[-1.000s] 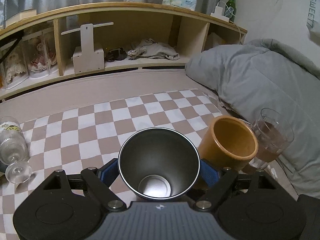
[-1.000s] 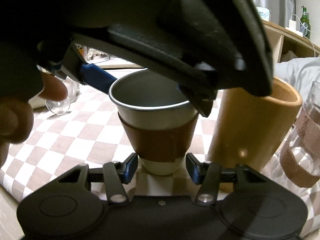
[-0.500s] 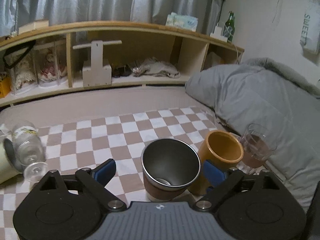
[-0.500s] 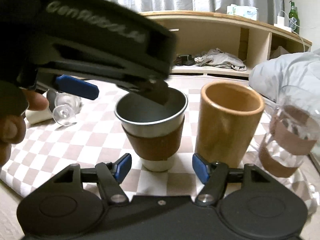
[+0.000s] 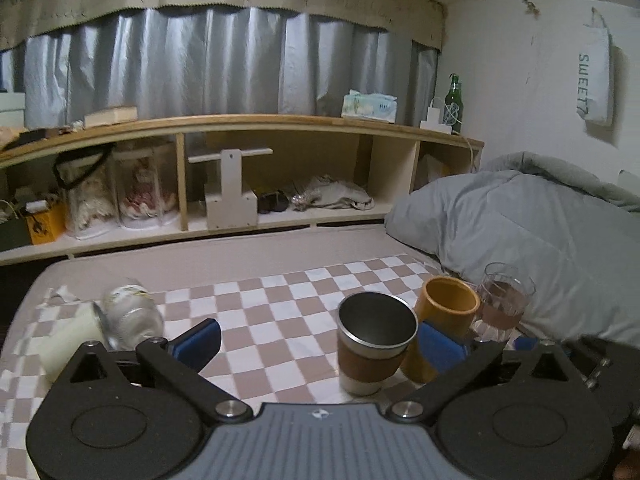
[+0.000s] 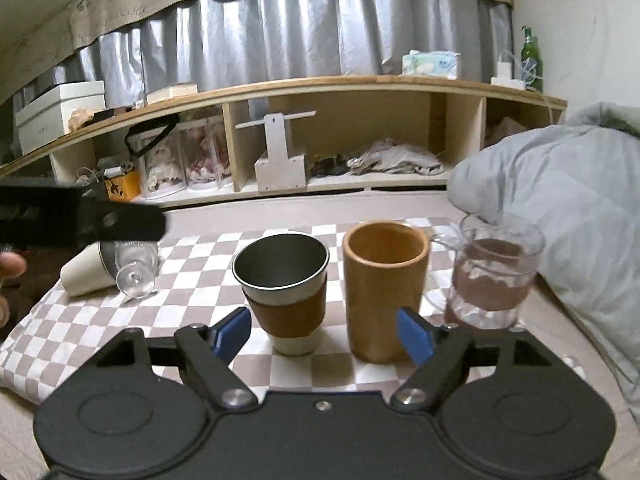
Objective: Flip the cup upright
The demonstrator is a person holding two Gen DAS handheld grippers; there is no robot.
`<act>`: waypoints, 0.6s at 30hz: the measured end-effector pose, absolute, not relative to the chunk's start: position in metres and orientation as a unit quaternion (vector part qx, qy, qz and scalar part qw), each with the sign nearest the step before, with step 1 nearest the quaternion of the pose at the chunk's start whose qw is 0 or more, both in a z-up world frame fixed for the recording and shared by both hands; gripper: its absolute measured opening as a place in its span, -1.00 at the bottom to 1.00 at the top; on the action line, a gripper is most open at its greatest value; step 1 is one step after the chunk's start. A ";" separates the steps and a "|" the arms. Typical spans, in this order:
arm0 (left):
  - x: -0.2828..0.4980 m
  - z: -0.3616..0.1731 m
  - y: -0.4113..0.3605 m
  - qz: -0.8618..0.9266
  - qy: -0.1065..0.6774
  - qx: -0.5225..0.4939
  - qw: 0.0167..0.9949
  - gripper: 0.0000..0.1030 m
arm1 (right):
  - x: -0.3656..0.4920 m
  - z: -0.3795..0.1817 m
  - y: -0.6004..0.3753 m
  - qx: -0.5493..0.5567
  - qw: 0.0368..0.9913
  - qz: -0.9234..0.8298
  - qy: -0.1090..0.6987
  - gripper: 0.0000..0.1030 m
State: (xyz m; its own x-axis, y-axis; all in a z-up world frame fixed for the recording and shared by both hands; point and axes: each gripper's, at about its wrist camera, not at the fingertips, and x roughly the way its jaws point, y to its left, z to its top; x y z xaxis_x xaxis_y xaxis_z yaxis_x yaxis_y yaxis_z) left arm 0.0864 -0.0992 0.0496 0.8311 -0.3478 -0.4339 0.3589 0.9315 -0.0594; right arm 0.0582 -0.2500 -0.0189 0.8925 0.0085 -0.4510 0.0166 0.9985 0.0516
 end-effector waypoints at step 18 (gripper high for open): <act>0.038 0.020 -0.066 -0.152 0.207 0.029 0.966 1.00 | 0.002 -0.008 -0.249 0.013 0.976 -0.062 0.208 1.00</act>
